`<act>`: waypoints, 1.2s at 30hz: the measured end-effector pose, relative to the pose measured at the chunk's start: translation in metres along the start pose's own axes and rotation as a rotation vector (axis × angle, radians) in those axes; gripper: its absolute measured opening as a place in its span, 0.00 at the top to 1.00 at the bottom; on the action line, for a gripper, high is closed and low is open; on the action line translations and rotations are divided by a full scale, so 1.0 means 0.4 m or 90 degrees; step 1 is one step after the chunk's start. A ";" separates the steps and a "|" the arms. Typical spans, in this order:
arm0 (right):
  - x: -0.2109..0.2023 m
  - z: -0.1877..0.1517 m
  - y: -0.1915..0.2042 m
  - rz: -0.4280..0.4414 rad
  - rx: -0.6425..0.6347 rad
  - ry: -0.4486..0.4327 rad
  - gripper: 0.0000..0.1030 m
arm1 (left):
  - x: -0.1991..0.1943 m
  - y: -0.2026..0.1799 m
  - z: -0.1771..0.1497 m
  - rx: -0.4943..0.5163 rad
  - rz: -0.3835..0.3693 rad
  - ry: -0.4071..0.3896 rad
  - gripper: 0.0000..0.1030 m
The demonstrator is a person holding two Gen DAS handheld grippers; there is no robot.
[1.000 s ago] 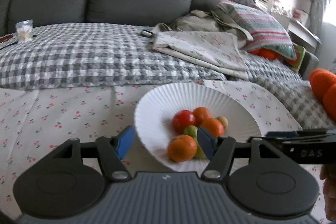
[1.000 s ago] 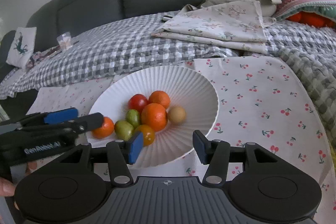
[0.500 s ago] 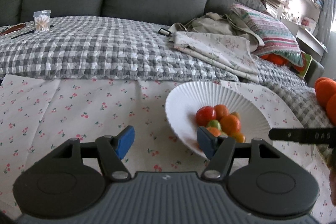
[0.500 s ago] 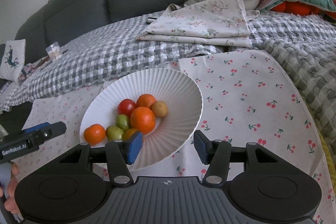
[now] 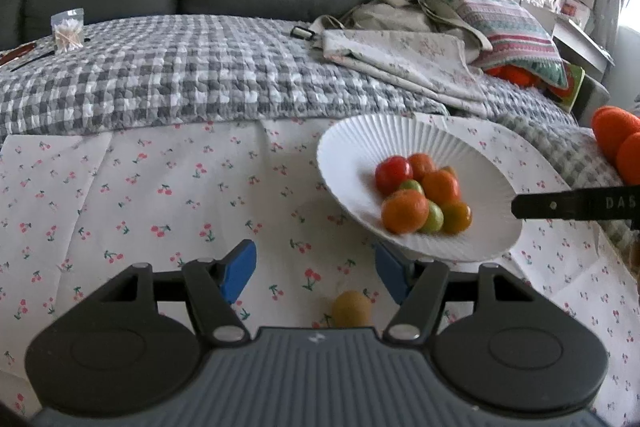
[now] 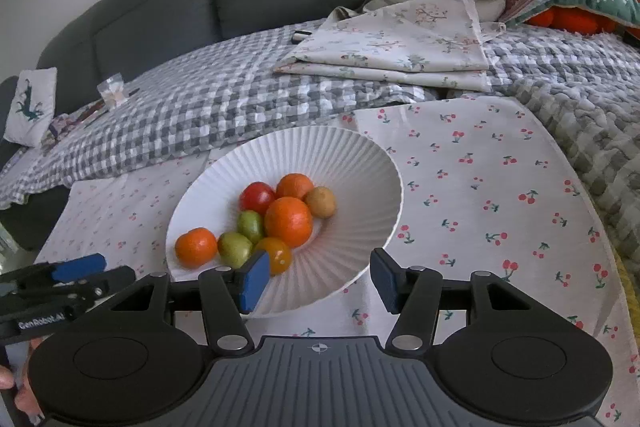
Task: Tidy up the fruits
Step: 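Withdraw both tools from the bowl toward the remaining brown fruits, then grasp a brown fruit with the left tool while the right tool grasps the last brown fruit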
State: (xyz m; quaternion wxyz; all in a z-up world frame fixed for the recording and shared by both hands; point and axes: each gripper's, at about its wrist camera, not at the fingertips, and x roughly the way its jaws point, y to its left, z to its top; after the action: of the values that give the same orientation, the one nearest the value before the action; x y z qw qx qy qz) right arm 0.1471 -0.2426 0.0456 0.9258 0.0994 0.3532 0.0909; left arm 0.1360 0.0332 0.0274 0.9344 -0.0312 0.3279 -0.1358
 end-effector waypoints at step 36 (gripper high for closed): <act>0.053 -0.172 0.220 0.128 -0.203 0.074 0.46 | 0.013 0.016 -0.016 -0.020 0.064 0.049 0.78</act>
State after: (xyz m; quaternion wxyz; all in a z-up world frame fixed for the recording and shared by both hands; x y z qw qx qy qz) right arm 0.1079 -0.1445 0.0036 0.8941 -0.0192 0.3755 0.2434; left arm 0.1373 0.0381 0.0182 0.9262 -0.0240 0.3666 -0.0845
